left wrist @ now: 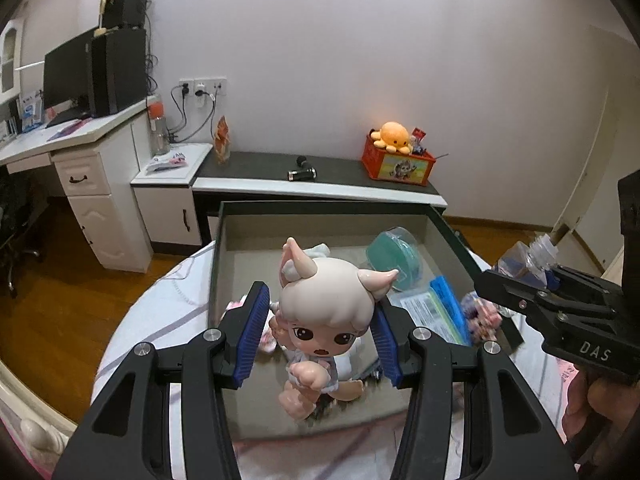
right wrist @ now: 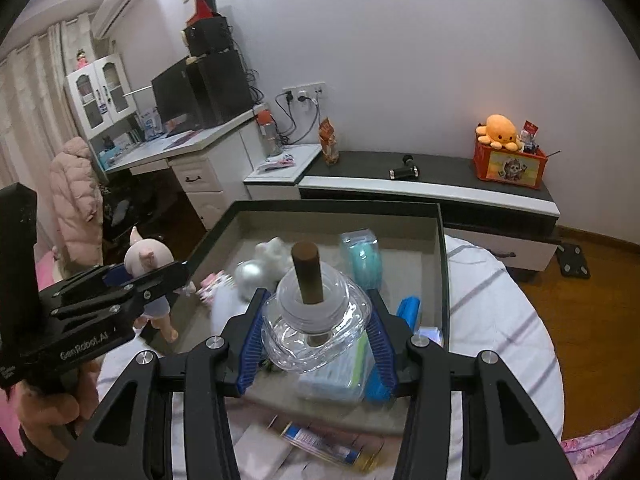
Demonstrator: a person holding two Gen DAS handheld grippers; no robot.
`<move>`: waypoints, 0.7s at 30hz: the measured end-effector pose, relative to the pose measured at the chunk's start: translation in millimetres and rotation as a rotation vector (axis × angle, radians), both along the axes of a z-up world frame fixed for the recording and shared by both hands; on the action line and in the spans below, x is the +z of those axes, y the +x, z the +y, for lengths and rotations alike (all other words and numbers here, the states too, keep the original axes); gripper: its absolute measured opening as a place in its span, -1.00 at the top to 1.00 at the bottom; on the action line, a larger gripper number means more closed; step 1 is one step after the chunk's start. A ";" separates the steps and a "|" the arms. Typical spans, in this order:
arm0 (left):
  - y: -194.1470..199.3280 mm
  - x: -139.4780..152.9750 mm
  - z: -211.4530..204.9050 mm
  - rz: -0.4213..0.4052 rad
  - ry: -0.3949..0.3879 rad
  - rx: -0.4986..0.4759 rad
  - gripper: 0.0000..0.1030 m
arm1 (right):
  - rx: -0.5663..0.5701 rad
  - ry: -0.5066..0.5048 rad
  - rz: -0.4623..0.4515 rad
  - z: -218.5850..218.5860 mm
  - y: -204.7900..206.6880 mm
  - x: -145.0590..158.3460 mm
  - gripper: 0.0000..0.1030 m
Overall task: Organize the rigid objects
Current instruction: 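Carry the doll and glass bottle into the tray while both grippers release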
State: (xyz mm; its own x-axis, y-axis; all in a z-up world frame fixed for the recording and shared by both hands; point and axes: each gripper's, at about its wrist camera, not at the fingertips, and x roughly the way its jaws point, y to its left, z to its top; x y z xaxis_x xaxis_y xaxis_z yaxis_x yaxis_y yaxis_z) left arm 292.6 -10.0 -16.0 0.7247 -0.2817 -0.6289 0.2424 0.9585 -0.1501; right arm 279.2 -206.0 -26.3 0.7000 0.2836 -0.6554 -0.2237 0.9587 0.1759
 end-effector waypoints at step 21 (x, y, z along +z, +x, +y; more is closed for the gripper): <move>25.3 -8.5 -16.3 -0.011 0.038 0.052 -0.99 | -0.083 0.008 0.087 -15.4 37.8 -33.2 -0.63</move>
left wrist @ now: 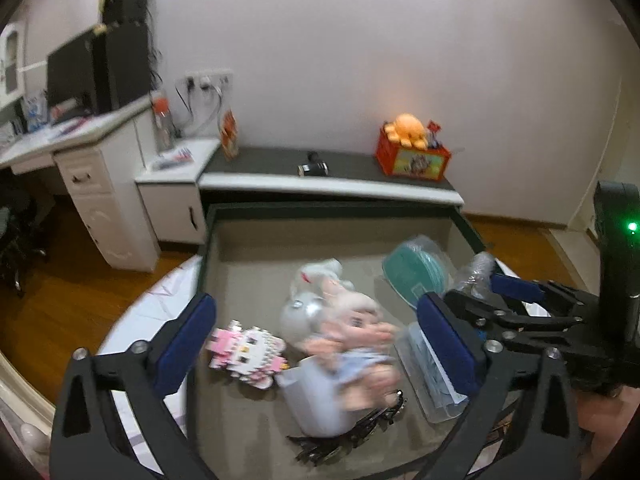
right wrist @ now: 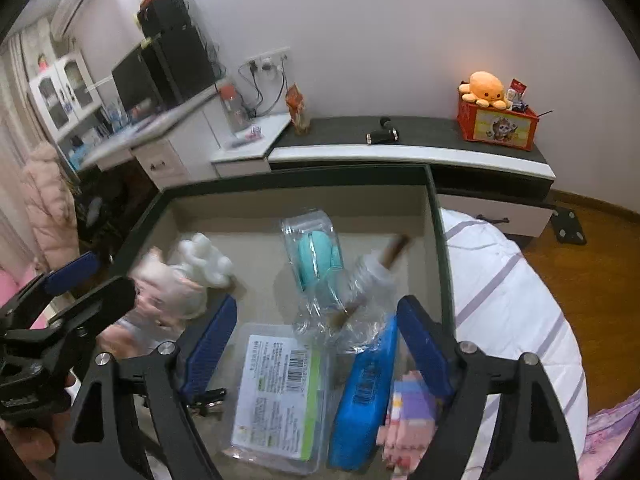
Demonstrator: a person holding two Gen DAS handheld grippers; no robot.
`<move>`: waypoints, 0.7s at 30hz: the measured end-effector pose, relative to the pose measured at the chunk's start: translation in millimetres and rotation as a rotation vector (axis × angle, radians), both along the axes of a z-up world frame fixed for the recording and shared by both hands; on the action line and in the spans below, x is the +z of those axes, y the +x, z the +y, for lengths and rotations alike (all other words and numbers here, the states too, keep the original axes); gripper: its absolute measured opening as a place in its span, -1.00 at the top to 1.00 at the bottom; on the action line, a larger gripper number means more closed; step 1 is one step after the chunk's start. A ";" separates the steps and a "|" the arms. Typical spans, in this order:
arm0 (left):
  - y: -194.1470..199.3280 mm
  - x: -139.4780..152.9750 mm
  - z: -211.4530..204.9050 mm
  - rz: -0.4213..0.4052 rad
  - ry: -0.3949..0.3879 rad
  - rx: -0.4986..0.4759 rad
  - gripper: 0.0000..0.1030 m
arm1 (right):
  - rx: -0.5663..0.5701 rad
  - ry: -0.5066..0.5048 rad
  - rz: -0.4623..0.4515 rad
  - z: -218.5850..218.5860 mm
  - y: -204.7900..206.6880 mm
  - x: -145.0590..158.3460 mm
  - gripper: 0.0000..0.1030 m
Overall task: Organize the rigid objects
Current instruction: 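Carry the doll and glass bottle into the tray while both grippers release, then withdraw both grippers from the tray toward the charger and blue-gold box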
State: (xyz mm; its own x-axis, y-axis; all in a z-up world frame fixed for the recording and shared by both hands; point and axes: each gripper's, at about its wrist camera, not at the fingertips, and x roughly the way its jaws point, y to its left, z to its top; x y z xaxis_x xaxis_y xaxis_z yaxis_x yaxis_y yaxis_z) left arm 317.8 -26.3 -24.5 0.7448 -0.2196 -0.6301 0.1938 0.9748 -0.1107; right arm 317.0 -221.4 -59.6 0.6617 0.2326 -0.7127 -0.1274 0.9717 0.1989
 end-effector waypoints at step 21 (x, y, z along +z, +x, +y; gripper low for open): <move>-170.5 45.6 28.8 -0.126 0.029 0.066 -0.99 | -0.067 0.066 -0.272 10.1 -205.8 67.5 -1.00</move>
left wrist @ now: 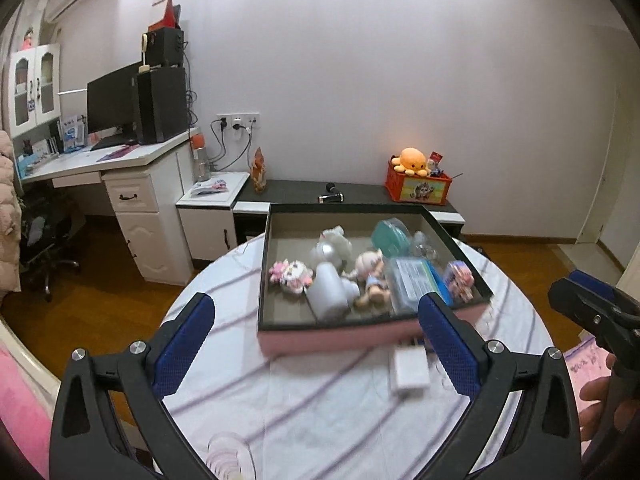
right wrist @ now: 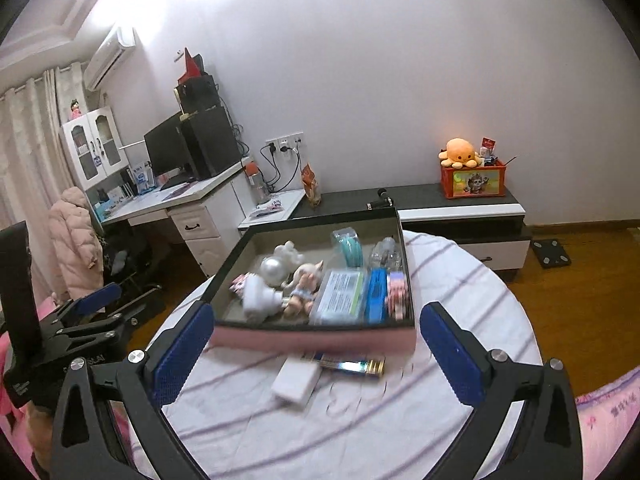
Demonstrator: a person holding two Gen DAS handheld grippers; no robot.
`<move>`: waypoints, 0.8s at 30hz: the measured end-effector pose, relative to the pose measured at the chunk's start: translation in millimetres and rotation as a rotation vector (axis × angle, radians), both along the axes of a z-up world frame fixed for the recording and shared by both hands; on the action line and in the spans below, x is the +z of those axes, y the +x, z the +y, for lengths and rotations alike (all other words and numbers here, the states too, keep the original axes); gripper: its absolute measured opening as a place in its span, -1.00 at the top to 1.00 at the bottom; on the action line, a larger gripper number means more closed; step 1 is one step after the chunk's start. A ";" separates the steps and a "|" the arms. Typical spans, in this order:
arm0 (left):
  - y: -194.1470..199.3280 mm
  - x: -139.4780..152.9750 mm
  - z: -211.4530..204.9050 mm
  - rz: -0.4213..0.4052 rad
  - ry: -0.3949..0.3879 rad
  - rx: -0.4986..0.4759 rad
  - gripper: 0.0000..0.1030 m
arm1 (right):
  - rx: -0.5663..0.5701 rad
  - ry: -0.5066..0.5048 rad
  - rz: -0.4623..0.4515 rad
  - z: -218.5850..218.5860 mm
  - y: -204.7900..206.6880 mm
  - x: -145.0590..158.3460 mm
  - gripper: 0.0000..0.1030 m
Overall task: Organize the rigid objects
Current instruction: 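Withdraw both grippers from the tray toward the charger and blue-gold box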
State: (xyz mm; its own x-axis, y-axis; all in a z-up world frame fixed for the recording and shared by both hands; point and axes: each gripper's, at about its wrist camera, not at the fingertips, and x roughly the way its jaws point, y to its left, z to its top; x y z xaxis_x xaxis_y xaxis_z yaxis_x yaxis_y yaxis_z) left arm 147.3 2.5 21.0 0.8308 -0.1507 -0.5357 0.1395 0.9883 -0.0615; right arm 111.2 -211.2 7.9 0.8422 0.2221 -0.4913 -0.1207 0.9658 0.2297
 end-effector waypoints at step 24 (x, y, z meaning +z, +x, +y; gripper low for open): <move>-131.6 -27.1 7.9 0.005 0.005 0.034 -0.99 | -0.023 -0.097 0.001 41.8 -106.2 -25.0 -1.00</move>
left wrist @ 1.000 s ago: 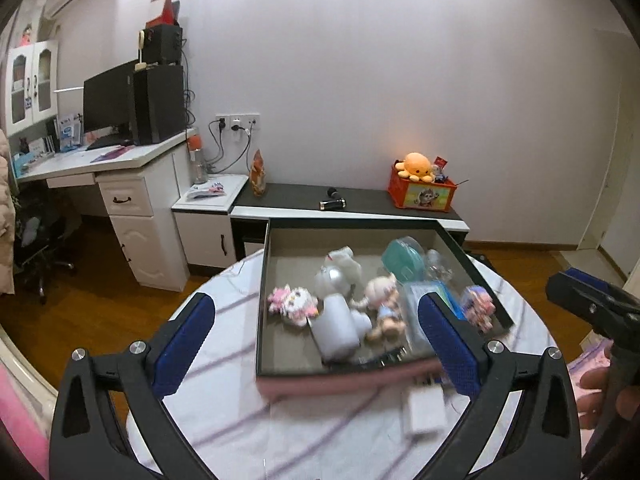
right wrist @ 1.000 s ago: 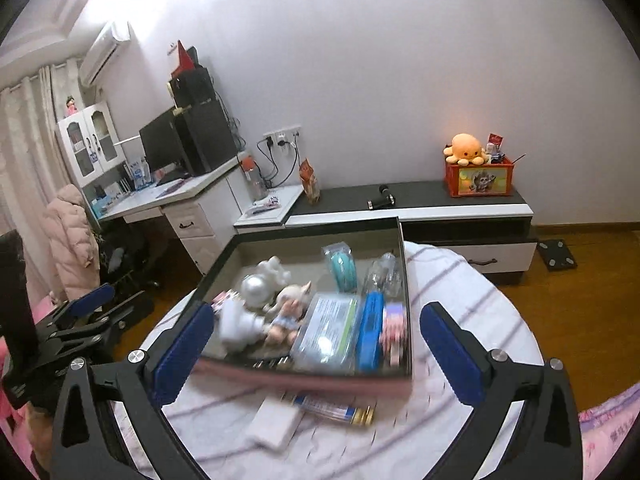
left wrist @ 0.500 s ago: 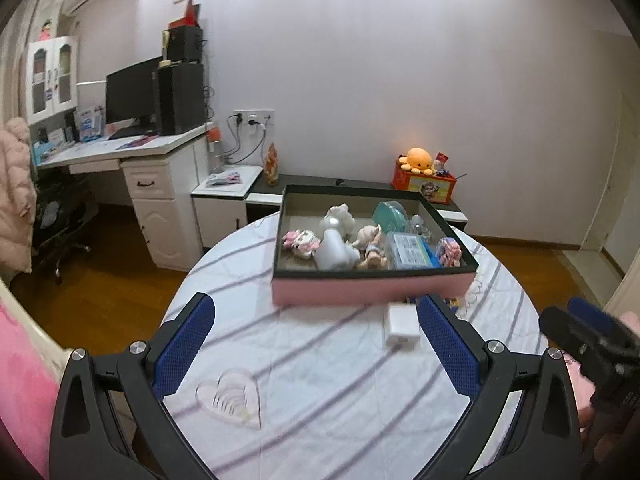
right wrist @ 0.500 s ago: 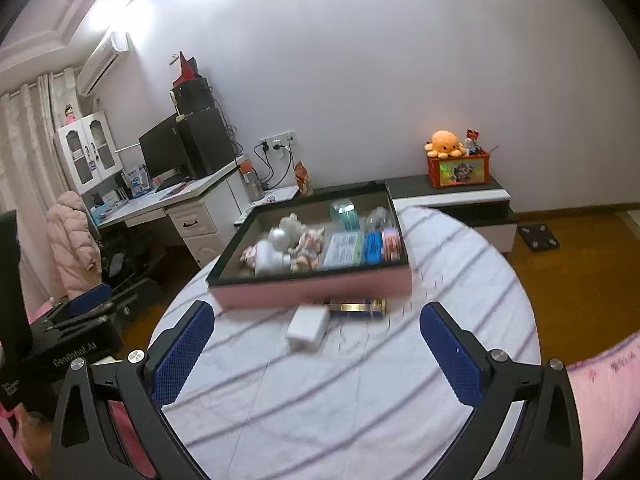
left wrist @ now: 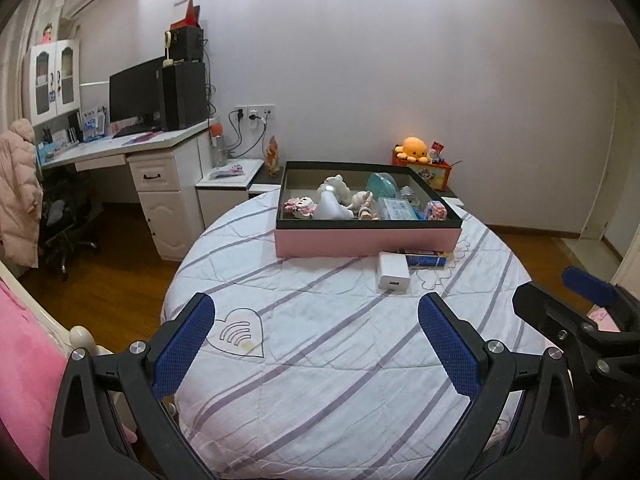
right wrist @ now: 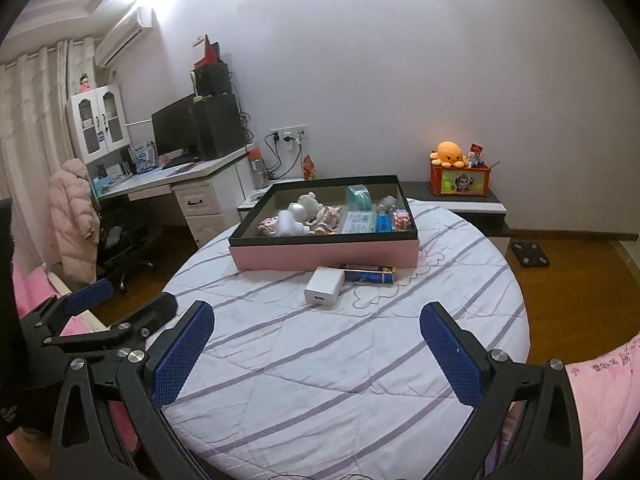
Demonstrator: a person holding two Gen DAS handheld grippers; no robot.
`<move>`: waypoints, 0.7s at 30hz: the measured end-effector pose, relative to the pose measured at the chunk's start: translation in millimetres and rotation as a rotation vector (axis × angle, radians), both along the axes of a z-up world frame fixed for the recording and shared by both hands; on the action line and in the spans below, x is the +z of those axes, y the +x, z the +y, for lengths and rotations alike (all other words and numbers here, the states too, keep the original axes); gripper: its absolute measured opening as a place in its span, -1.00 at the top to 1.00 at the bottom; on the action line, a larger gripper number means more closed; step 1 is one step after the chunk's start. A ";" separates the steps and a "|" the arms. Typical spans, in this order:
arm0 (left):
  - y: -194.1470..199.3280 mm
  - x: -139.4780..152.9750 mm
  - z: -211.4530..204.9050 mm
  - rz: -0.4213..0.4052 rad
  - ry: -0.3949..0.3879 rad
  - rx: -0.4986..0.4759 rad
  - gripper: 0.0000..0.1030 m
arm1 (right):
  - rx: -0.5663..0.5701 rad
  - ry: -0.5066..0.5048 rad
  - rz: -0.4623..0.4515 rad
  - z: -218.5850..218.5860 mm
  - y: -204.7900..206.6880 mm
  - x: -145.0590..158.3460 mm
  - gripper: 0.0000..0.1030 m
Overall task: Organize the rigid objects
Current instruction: 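Withdraw both grippers from the tray toward the charger and blue-gold box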
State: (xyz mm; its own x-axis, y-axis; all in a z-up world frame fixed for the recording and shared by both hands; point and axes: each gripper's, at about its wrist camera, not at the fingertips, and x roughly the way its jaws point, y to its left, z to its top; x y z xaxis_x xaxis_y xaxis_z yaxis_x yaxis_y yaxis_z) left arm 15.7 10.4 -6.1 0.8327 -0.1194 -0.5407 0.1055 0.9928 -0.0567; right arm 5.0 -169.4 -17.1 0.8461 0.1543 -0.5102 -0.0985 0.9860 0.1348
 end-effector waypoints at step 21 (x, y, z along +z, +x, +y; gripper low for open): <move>74.3 -49.1 -42.1 0.159 -0.001 -0.091 -0.99 | -0.090 0.003 0.117 -47.1 54.2 -35.3 -1.00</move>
